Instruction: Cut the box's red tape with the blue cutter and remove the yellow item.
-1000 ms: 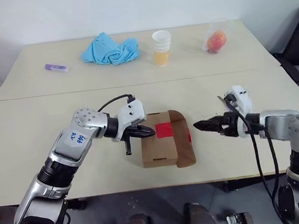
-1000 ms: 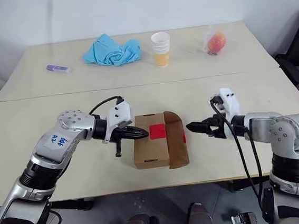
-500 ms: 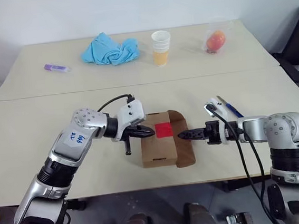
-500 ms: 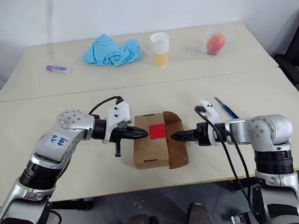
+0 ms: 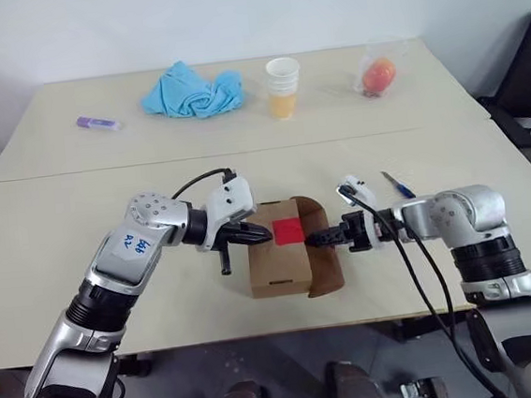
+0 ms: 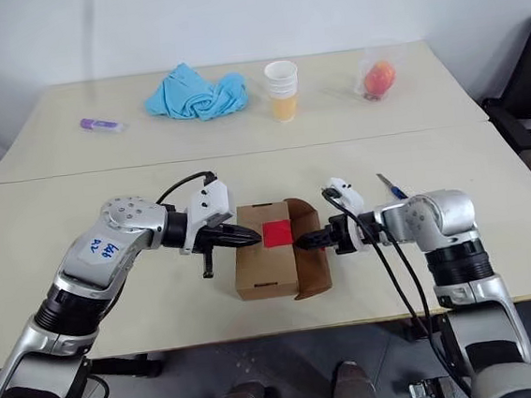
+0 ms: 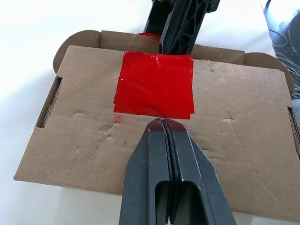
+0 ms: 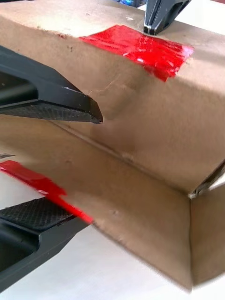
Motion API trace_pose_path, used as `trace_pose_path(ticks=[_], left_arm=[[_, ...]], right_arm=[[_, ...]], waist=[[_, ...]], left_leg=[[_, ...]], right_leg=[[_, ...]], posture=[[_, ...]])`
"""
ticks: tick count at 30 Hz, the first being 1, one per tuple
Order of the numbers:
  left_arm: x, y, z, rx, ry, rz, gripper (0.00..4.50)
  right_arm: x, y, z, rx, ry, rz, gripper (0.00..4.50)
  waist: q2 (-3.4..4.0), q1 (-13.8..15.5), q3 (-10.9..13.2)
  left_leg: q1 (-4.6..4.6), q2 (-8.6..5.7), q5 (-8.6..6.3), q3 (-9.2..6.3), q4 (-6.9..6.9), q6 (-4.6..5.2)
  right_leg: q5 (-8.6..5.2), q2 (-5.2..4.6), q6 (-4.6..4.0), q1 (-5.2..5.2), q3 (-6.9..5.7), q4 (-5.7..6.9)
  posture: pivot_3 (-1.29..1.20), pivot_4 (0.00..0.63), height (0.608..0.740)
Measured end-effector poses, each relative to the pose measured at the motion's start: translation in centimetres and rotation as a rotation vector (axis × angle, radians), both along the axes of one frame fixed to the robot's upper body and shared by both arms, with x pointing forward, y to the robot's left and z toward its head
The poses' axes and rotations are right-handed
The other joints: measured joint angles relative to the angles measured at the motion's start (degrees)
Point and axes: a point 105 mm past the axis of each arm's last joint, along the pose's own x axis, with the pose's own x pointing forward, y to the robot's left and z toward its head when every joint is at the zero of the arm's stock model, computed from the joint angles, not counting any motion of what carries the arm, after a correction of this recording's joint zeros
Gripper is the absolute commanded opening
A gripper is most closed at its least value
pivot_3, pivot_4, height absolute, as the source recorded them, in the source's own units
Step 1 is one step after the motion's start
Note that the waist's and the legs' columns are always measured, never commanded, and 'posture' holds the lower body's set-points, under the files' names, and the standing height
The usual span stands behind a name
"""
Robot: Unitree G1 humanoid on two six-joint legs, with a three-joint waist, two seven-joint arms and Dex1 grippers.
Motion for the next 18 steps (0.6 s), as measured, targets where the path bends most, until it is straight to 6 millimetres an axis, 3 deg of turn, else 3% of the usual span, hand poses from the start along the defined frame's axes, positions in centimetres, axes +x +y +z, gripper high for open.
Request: trace_pose_path(ticks=[1, 4, 9, 18], left_arm=[[0.0, 0.0, 0.0, 0.0, 0.001, 0.001, 0.0], [0.1, 0.0, 0.0, 0.0, 0.001, 0.002, 0.0], [0.0, 0.0, 0.0, -0.003, -0.004, 0.0, 0.0], [-0.2, 0.5, -0.2, -0.046, 0.015, 0.016, 0.0]], right_arm=[[0.0, 0.1, -0.1, -0.011, -0.001, 0.011, 2.23], [0.1, 0.3, -0.4, -0.036, -0.003, 0.041, 1.65], [0.3, 0.1, -0.9, -0.036, 0.023, 0.038, 0.02], [0.0, -0.8, -0.7, -0.028, 0.052, 0.014, 0.02]], waist=[[-0.01, 0.0, 0.0], [-0.06, 0.0, -0.1], [-0.07, 0.0, -0.1], [-0.01, 0.3, 0.0]], left_leg=[[0.19, 0.01, -0.01, 0.0, -0.09, -0.01], [0.45, 0.06, -0.03, 0.0, -0.29, -0.04], [0.44, 0.11, -0.04, 0.0, -0.42, -0.06], [0.37, 0.11, -0.04, -0.03, -0.52, -0.07]], right_leg=[[0.0, 0.0, 0.0, 0.19, 0.0, -0.09], [-0.01, 0.04, -0.01, 0.42, -0.01, -0.36], [-0.01, 0.07, -0.02, 0.4, -0.02, -0.4], [-0.01, 0.04, -0.02, 0.37, -0.06, -0.53]], posture=[[0.0, 0.15, 0.74], [0.0, 0.15, 0.74], [0.0, 0.15, 0.74], [0.0, 0.15, 0.74]])
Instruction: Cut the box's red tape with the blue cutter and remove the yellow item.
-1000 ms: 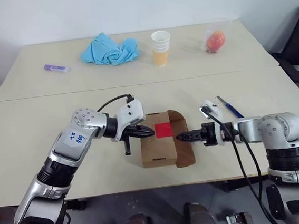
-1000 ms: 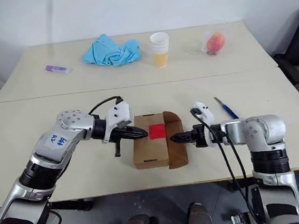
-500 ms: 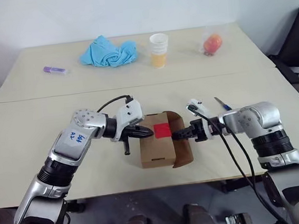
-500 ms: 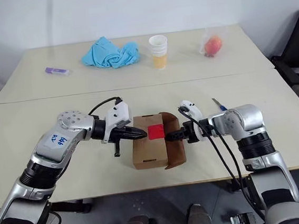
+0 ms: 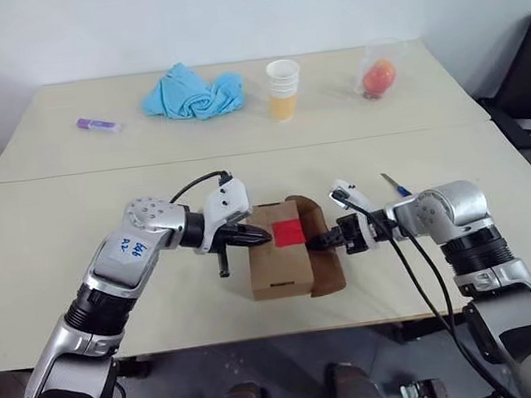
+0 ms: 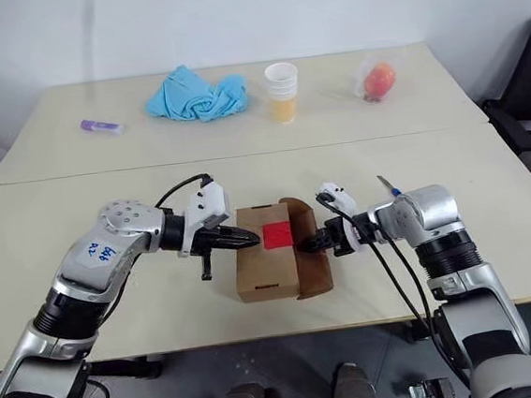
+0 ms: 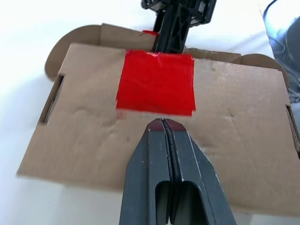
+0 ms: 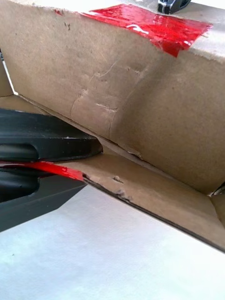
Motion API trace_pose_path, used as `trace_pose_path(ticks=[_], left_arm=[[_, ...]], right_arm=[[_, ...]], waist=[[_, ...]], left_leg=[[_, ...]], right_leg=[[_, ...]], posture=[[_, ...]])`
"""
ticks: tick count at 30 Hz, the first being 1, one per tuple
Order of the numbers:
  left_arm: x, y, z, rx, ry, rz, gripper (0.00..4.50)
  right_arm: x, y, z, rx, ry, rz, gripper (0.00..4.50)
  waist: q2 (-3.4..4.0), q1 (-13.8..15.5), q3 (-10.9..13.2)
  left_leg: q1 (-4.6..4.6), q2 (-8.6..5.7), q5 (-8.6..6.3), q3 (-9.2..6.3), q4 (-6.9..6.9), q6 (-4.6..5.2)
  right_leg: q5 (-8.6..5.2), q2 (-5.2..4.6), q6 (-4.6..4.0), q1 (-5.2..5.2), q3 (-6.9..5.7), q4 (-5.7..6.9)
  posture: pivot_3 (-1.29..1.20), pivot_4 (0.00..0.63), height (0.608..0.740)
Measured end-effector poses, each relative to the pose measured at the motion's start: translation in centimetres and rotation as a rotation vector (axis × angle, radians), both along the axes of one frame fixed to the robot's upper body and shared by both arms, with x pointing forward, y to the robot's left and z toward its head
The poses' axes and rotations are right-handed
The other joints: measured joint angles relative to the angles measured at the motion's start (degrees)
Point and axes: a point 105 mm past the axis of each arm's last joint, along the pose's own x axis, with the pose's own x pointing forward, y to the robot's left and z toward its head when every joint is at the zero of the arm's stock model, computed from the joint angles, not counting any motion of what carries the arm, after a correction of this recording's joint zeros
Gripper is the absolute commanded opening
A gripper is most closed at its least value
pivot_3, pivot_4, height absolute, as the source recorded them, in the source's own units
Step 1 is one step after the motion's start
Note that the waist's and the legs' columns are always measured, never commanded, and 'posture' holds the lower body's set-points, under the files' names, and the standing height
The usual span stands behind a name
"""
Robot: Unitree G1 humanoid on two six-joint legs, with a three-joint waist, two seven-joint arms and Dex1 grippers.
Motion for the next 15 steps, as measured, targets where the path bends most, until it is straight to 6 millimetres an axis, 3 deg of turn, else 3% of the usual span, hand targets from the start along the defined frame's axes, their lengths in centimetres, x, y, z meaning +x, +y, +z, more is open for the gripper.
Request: trace_pose_path(ticks=[7, 10, 15], left_arm=[[-0.5, -4.2, -0.6, -0.113, 0.0, -0.092, 0.0], [-0.4, -6.1, -0.6, -0.155, -0.011, -0.124, 0.0], [-0.4, -9.4, -0.8, -0.231, -0.012, -0.149, 0.0]], right_arm=[[-1.2, -4.3, 1.4, -0.108, 0.055, -0.077, 0.02], [-1.5, -6.4, 2.8, -0.156, 0.064, -0.113, 0.02], [-2.0, -9.6, 5.3, -0.272, 0.048, -0.163, 0.02]], waist=[[0.12, 2.8, 0.0], [0.14, 3.2, 0.0], [0.09, 3.2, 0.1]], left_leg=[[-0.41, -0.54, -0.04, -0.46, 0.03, 0.22], [-0.95, -0.62, -0.03, -0.72, 0.23, 0.24], [-1.06, -0.66, -0.03, -0.82, 0.26, 0.24]], right_leg=[[0.02, -0.35, -0.02, -0.01, -0.16, -0.26], [0.03, -0.36, -0.01, -0.26, -0.34, -0.31], [0.04, -0.34, 0.03, -0.19, -0.64, -0.45]], posture=[[0.0, 0.15, 0.74], [0.0, 0.15, 0.74], [0.0, 0.15, 0.74]])
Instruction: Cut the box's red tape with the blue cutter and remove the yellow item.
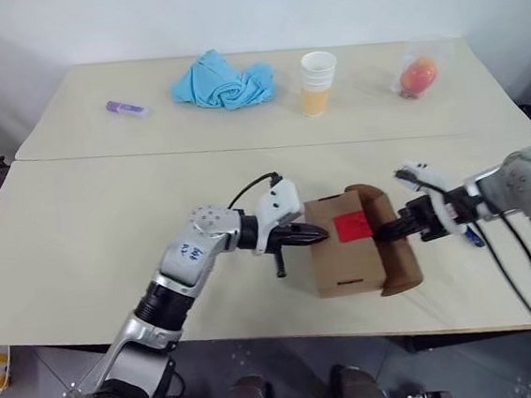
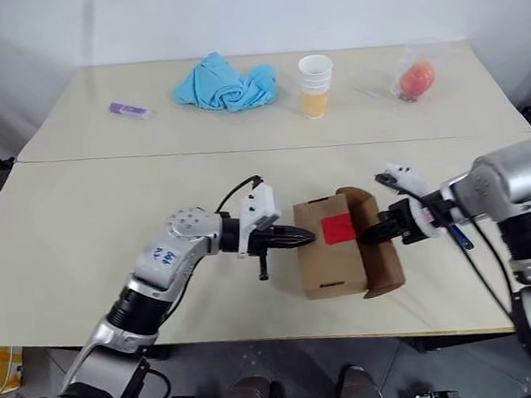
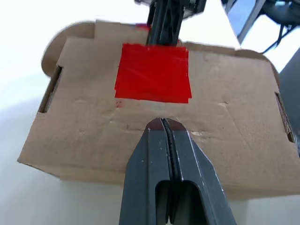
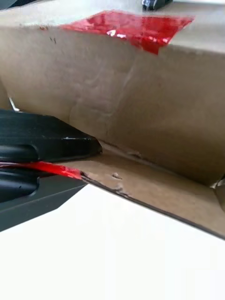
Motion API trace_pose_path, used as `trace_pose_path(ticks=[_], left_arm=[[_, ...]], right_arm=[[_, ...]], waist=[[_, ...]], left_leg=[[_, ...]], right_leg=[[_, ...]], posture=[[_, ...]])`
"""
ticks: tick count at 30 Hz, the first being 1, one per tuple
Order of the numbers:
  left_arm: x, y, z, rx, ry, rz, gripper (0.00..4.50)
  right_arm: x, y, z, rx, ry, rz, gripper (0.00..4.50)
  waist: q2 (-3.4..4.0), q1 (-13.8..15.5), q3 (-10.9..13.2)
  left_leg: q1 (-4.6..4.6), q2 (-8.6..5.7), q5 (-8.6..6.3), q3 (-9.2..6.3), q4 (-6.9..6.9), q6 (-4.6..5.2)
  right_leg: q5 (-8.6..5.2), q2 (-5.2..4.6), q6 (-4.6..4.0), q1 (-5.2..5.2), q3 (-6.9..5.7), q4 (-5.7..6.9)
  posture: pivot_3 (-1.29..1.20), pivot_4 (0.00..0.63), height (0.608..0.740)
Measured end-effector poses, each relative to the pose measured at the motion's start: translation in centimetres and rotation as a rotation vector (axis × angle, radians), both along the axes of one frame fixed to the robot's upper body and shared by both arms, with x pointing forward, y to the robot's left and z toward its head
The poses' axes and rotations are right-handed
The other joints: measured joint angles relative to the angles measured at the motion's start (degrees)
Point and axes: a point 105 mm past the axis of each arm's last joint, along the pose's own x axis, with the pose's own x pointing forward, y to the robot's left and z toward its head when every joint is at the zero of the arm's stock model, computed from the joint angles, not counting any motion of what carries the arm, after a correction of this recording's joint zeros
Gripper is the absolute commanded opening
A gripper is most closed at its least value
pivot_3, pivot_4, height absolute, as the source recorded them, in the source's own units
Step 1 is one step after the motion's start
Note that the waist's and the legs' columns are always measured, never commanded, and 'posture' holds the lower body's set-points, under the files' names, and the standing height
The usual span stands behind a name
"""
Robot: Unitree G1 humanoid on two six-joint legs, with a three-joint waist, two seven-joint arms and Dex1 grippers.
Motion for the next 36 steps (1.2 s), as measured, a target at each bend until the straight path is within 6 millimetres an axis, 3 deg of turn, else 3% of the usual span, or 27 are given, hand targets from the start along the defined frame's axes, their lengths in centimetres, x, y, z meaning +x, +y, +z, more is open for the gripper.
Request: trace_pose_path(ticks=[8, 11, 17, 21, 25, 31, 36], left_arm=[[0.7, -4.6, -0.1, -0.091, -0.02, 0.035, 0.0], [0.8, -5.3, -0.3, -0.101, -0.023, 0.046, 0.0], [0.7, -5.4, -1.7, -0.061, -0.005, 0.052, 0.0], [0.6, -4.8, -3.2, -0.02, 0.02, 0.074, 0.0], [0.9, -3.9, -3.4, 0.003, 0.02, 0.1, 0.0], [0.4, -2.1, -1.9, 0.023, 0.038, 0.079, 0.0], [-2.0, -2.6, 2.4, -0.075, 0.082, -0.055, 0.0]], right_arm=[[0.8, -2.4, 3.1, -0.223, -0.057, -0.052, 0.02], [1.2, -2.4, 5.0, -0.285, -0.096, -0.047, 0.02], [1.5, -0.9, 7.7, -0.289, -0.15, 0.008, 0.02], [1.3, 1.3, 8.1, -0.317, -0.158, 0.1, 0.02], [1.0, 1.6, 8.2, -0.319, -0.171, 0.108, 0.02], [0.9, 2.2, 8.1, -0.341, -0.223, 0.099, 0.02], [0.7, 2.2, 8.0, -0.339, -0.247, 0.069, 0.02]], waist=[[0.02, -0.1, 0.1], [0.03, -0.2, 0.1], [0.02, 0.0, 0.2], [0.02, -0.2, 0.2], [0.02, -0.3, 0.2], [0.02, -0.6, 0.2], [-0.01, -1.0, 0.2]], left_leg=[[-0.13, 0.15, 0.0, 0.05, 0.12, -0.01], [-0.22, 0.15, -0.01, 0.06, 0.12, -0.02], [-0.31, 0.14, -0.01, -0.01, 0.18, -0.02], [-0.39, 0.21, -0.03, 0.01, 0.17, -0.05], [-0.83, 0.25, -0.02, 0.02, 0.36, -0.07], [-0.84, 0.3, -0.02, 0.04, 0.35, -0.07], [-0.85, 0.32, -0.02, 0.02, 0.4, -0.06]], right_leg=[[0.03, 0.03, 0.07, -0.07, -0.06, -0.04], [0.03, 0.03, 0.08, -0.19, -0.06, -0.04], [0.03, 0.03, 0.07, -0.23, -0.09, -0.03], [0.03, 0.05, 0.07, -0.43, -0.08, 0.04], [0.03, 0.07, 0.06, -0.9, -0.08, 0.23], [0.02, 0.11, 0.04, -0.9, -0.11, 0.23], [0.02, 0.12, 0.04, -0.84, -0.12, 0.24]], posture=[[0.0, 0.15, 0.74], [0.0, 0.15, 0.74], [0.0, 0.15, 0.74], [0.0, 0.15, 0.74], [0.0, 0.15, 0.74], [0.0, 0.15, 0.74], [0.0, 0.15, 0.74]])
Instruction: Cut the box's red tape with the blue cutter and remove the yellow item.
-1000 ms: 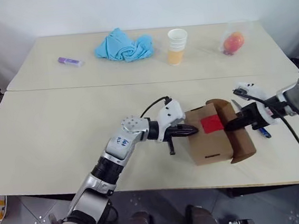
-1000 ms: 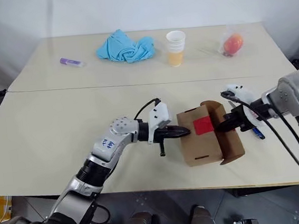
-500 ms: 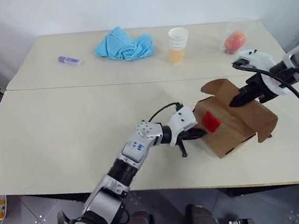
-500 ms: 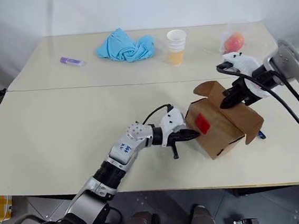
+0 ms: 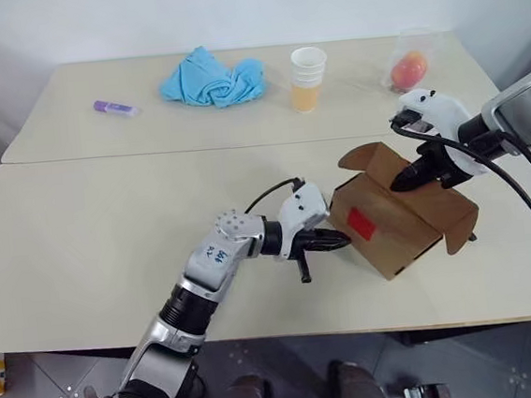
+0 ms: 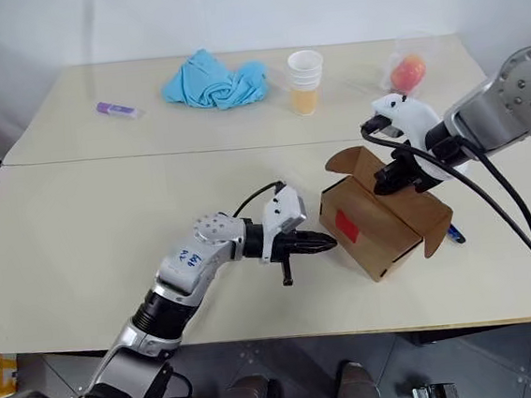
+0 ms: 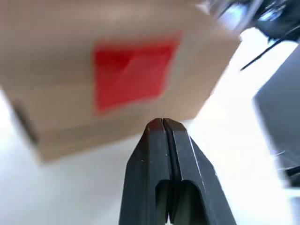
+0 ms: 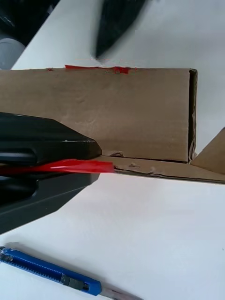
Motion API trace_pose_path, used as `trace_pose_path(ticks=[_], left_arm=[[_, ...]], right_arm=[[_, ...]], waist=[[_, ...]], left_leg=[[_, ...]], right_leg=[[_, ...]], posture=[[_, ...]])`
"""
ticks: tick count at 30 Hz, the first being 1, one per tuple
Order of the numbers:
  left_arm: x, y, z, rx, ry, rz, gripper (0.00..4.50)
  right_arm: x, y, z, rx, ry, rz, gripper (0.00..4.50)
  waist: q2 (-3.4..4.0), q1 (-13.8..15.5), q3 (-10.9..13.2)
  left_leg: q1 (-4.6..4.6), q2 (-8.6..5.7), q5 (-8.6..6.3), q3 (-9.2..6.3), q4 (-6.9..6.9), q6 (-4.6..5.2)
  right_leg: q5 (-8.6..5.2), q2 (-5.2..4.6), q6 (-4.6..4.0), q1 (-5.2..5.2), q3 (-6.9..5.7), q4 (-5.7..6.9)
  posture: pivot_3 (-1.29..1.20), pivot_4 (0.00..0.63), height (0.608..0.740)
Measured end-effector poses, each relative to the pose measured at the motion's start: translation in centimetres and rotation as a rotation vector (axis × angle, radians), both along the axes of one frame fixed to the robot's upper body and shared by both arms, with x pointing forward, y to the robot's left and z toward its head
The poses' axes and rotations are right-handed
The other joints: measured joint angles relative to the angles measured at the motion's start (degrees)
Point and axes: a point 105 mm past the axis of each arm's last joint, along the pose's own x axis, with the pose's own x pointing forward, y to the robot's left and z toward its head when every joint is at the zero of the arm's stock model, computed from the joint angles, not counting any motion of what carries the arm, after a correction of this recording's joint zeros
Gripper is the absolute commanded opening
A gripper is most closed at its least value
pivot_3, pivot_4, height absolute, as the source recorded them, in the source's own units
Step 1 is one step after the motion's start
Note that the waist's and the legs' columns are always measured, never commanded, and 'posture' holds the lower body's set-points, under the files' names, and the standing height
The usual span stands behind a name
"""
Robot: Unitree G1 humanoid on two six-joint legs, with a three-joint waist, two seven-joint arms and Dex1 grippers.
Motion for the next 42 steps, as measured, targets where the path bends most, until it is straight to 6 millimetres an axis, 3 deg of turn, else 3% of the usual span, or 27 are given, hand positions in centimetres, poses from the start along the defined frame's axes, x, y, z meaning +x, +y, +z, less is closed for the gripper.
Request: trace_pose_path(ticks=[4, 9, 19, 21, 24, 27, 29, 33, 42], left_arm=[[-0.1, -1.7, 2.7, -0.063, -0.072, -0.015, 0.0], [0.9, -3.7, 0.7, -0.037, -0.08, 0.022, 0.0], [1.1, -5.6, 0.2, -0.047, -0.172, 0.017, 0.0], [1.0, -5.2, -0.2, -0.016, -0.183, 0.01, 0.0], [0.9, -2.9, -0.7, 0.049, -0.211, -0.019, 0.0], [1.4, -1.5, -1.5, 0.068, -0.183, 0.001, 0.0], [1.6, -0.9, -2.0, 0.074, -0.169, 0.018, 0.0], [2.0, 0.0, -2.1, 0.058, -0.149, 0.054, 0.0], [2.4, 1.8, -1.8, 0.057, -0.138, 0.106, 0.0]], right_arm=[[0.0, 0.1, -0.1, 0.003, -0.016, -0.015, 0.02], [0.0, 0.5, -0.1, 0.015, -0.031, -0.027, 0.02], [-0.1, 0.0, -0.3, 0.06, -0.04, -0.086, 0.02], [-0.3, -0.7, -0.4, 0.089, -0.034, -0.113, 0.02], [-0.8, -3.1, 0.5, 0.139, -0.049, -0.19, 0.02], [-0.8, -5.0, 0.4, 0.145, -0.054, -0.26, 0.02], [-0.8, -5.4, 0.3, 0.144, -0.057, -0.268, 0.02], [-0.5, -6.3, -0.3, 0.121, -0.062, -0.305, 0.02], [0.4, -5.5, -1.8, 0.145, -0.08, -0.3, 0.02]], waist=[[-0.01, -0.1, 0.0], [-0.02, -0.2, 0.0], [-0.1, -0.2, 0.0], [-0.12, 0.1, -0.1], [-0.1, 0.4, -0.2], [-0.15, 0.6, -0.2], [-0.16, 0.7, -0.2], [-0.18, 0.7, -0.2], [-0.17, -1.0, -0.3]], left_leg=[[0.04, -0.01, 0.01, 0.01, 0.01, 0.01], [0.03, -0.08, 0.01, 0.07, 0.01, 0.02], [0.05, 0.06, 0.02, 0.05, 0.08, 0.04], [0.04, 0.05, 0.03, 0.03, 0.09, 0.05], [0.07, 0.07, 0.02, 0.01, 0.07, 0.05], [0.46, 0.07, 0.03, -0.02, 0.09, 0.06], [0.93, 0.07, 0.0, -0.03, 0.04, 0.1], [1.02, 0.09, 0.02, -0.05, 0.06, 0.13], [1.08, 0.34, 0.04, 0.11, -0.03, -0.08]], right_leg=[[0.0, 0.01, 0.0, 0.06, -0.02, -0.01], [0.0, 0.07, 0.0, 0.05, -0.04, 0.0], [0.0, 0.06, 0.0, 0.13, -0.03, 0.0], [0.0, 0.06, 0.0, 0.14, -0.03, 0.0], [0.0, 0.06, -0.01, 0.16, -0.05, -0.01], [0.01, 0.06, -0.01, 0.73, -0.06, -0.2], [0.0, 0.06, -0.02, 1.2, -0.05, -0.41], [0.03, 0.05, -0.03, 1.33, 0.03, -0.65], [0.04, 0.16, -0.1, 1.09, 0.06, -0.11]], posture=[[0.0, 0.15, 0.74], [0.0, 0.15, 0.74], [0.0, 0.15, 0.74], [0.0, 0.15, 0.74], [0.0, 0.15, 0.74], [0.0, 0.15, 0.74], [0.0, 0.15, 0.74], [0.0, 0.15, 0.74], [0.0, 0.15, 0.74]])
